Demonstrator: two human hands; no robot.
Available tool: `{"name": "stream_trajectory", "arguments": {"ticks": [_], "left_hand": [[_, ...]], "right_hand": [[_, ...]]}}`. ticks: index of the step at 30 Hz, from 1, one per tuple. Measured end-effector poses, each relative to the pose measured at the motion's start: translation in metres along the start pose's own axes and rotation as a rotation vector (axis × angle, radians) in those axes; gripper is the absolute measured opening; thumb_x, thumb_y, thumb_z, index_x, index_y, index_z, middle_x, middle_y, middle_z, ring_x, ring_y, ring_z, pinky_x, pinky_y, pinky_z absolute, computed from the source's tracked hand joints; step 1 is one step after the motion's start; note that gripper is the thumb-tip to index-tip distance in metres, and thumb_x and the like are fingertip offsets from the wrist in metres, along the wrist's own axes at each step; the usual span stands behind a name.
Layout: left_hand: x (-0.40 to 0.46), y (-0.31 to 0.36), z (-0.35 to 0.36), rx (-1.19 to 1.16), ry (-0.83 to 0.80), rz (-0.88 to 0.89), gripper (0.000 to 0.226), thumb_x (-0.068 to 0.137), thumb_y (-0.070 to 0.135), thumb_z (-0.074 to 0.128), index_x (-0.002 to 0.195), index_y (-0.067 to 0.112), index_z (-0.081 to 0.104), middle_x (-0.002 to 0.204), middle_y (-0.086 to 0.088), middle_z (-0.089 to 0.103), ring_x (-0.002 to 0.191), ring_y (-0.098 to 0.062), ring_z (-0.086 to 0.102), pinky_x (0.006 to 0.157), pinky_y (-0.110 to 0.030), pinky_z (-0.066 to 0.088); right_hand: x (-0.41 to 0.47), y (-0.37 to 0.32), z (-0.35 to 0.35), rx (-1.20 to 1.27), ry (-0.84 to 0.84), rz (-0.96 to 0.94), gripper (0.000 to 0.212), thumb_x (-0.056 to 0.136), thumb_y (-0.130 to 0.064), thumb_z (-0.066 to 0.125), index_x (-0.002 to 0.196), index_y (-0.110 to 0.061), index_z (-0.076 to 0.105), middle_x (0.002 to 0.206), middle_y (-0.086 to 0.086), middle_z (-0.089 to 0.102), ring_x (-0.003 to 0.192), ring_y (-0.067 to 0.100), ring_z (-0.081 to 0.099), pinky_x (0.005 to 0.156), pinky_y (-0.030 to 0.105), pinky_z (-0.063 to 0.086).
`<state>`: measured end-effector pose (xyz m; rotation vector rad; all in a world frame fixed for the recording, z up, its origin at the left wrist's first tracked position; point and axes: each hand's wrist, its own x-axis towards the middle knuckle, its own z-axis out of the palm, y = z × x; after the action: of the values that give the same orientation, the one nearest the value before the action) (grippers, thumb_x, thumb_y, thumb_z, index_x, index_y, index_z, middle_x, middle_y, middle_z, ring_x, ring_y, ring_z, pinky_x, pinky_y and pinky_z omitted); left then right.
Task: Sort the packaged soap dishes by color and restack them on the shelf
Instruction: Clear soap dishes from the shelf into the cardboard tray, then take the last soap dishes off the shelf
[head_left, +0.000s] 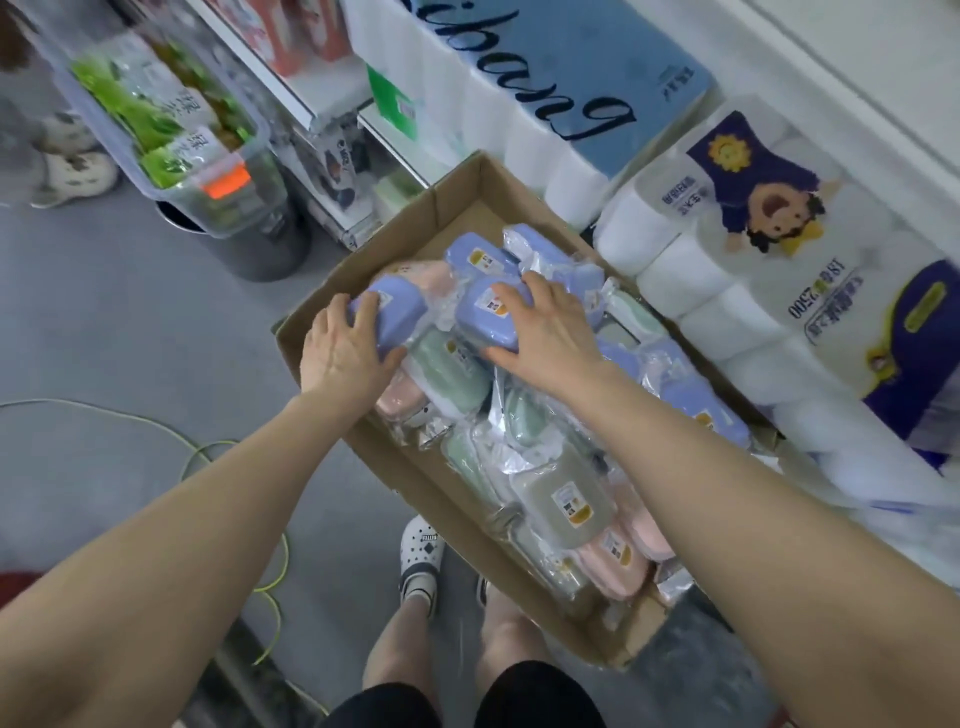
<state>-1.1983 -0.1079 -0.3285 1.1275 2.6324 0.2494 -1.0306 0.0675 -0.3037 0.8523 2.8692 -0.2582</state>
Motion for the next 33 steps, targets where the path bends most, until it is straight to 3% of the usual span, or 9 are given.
{"name": "stream_trajectory", "arguments": {"ticks": [4, 7, 13, 19, 25, 29, 33], "left_hand": [[-0.005, 0.009, -0.016, 0.029, 0.003, 0.112, 0.06, 0.086, 0.041, 0.063, 0.136, 0.016, 0.041, 0.137, -0.016, 0.04, 0.121, -0.039, 0.043, 0.101, -0.047, 0.037], [-0.008, 0.024, -0.036, 0.02, 0.002, 0.208, 0.059, 0.089, 0.042, 0.06, 0.139, 0.016, 0.042, 0.14, -0.015, 0.043, 0.126, -0.037, 0.043, 0.107, -0.045, 0.035], [-0.012, 0.083, -0.073, 0.003, 0.056, 0.519, 0.049, 0.089, 0.034, 0.063, 0.131, 0.011, 0.054, 0.129, -0.016, 0.055, 0.116, -0.038, 0.052, 0.101, -0.046, 0.04], [-0.052, 0.185, -0.111, 0.023, 0.114, 0.901, 0.042, 0.089, 0.031, 0.064, 0.125, 0.01, 0.06, 0.119, -0.014, 0.062, 0.105, -0.038, 0.057, 0.085, -0.045, 0.049], [-0.113, 0.299, -0.133, 0.04, 0.22, 1.253, 0.042, 0.086, 0.032, 0.068, 0.122, 0.01, 0.062, 0.12, -0.012, 0.063, 0.106, -0.035, 0.059, 0.086, -0.043, 0.049], [-0.162, 0.375, -0.136, 0.032, 0.29, 1.397, 0.041, 0.083, 0.031, 0.069, 0.119, 0.013, 0.065, 0.116, -0.008, 0.065, 0.102, -0.032, 0.061, 0.08, -0.04, 0.05], [-0.216, 0.465, -0.126, -0.011, 0.31, 1.535, 0.041, 0.085, 0.033, 0.065, 0.121, 0.013, 0.064, 0.118, -0.009, 0.063, 0.105, -0.034, 0.059, 0.088, -0.042, 0.049]], "right_hand": [[-0.02, 0.008, -0.018, 0.042, 0.014, 0.046, 0.069, 0.089, -0.061, 0.046, 0.144, -0.021, 0.039, 0.146, 0.015, 0.038, 0.129, 0.036, 0.042, 0.106, 0.048, 0.036], [-0.049, 0.02, -0.038, 0.057, 0.075, 0.064, 0.071, 0.087, -0.063, 0.033, 0.14, -0.016, 0.047, 0.139, 0.016, 0.048, 0.121, 0.038, 0.05, 0.101, 0.047, 0.041], [-0.137, 0.053, -0.084, -0.036, 0.246, 0.157, 0.06, 0.091, -0.051, 0.039, 0.137, -0.013, 0.05, 0.13, 0.015, 0.053, 0.114, 0.037, 0.054, 0.096, 0.046, 0.043], [-0.248, 0.088, -0.123, -0.198, 0.375, 0.279, 0.057, 0.095, -0.048, 0.041, 0.135, -0.009, 0.053, 0.132, 0.02, 0.055, 0.114, 0.04, 0.055, 0.094, 0.049, 0.045], [-0.368, 0.129, -0.159, -0.309, 0.462, 0.502, 0.056, 0.094, -0.048, 0.04, 0.135, -0.012, 0.052, 0.131, 0.017, 0.056, 0.114, 0.037, 0.055, 0.094, 0.045, 0.043], [-0.449, 0.164, -0.169, -0.359, 0.528, 0.627, 0.057, 0.094, -0.047, 0.04, 0.136, -0.01, 0.052, 0.133, 0.019, 0.055, 0.119, 0.039, 0.054, 0.098, 0.049, 0.042], [-0.535, 0.207, -0.176, -0.396, 0.571, 0.727, 0.057, 0.094, -0.047, 0.042, 0.134, -0.009, 0.055, 0.13, 0.019, 0.057, 0.116, 0.039, 0.056, 0.097, 0.049, 0.043]]}}
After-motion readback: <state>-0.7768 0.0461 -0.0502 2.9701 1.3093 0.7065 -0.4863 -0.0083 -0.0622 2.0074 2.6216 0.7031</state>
